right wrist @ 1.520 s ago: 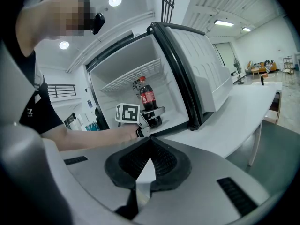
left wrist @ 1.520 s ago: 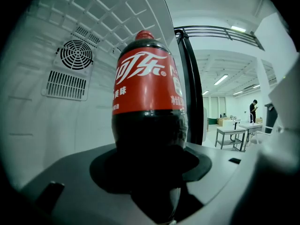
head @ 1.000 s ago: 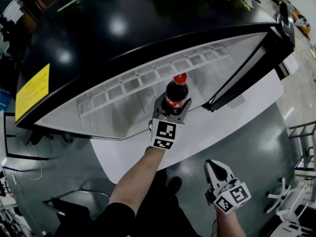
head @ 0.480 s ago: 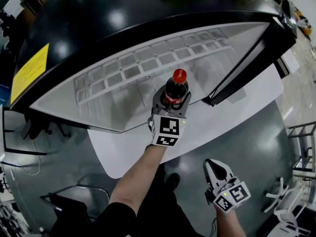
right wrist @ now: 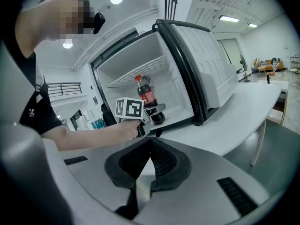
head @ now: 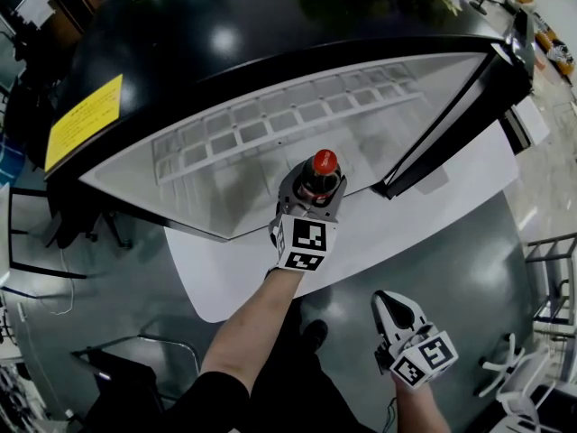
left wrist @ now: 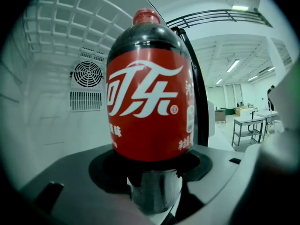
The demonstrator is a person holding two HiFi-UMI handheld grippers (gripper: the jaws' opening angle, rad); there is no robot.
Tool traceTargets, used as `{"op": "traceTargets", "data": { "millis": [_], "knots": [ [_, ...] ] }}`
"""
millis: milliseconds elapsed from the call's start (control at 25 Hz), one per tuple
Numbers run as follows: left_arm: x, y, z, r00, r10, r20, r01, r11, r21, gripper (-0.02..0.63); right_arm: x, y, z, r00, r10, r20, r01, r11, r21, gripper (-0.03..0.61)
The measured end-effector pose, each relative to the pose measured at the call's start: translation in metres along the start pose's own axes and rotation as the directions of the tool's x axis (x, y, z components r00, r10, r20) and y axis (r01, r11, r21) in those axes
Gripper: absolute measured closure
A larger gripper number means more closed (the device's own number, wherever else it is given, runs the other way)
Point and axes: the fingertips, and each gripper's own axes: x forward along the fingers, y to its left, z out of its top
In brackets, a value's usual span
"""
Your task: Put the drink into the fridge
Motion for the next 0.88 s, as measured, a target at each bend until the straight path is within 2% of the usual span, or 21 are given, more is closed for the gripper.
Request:
{"op": "traceTargets", "data": {
  "millis": [240, 440, 680, 880],
  "knots": [
    [-0.005, 0.029, -0.003, 0.998, 0.062, -0.009, -0.063, 0.998, -0.025, 0.331, 0.005, 0.004, 0.005, 1.0, 0.019, -0.004, -0.019, 1.0, -0.007, 0.563],
    [-0.006, 0.048, -0.006, 0.995, 0.095, -0.02, -0.095, 0.995, -0.017, 0.331, 0.011, 0.007, 0.009, 0.999, 0.033, -0.007, -0.033, 0.999, -0.012, 0.563],
    [-0.01, 0.07, -0.01, 0.985, 0.17, -0.025, -0.171, 0.985, -0.019, 0.33, 0.016, 0.007, 0.009, 0.999, 0.037, -0.012, -0.037, 0.999, -0.013, 0.563],
    [-0.011, 0.079, -0.012, 0.981, 0.19, -0.035, -0.191, 0.981, -0.035, 0.33, 0.018, 0.009, 0.006, 0.999, 0.04, -0.018, -0.04, 0.999, -0.01, 0.563]
  ]
}}
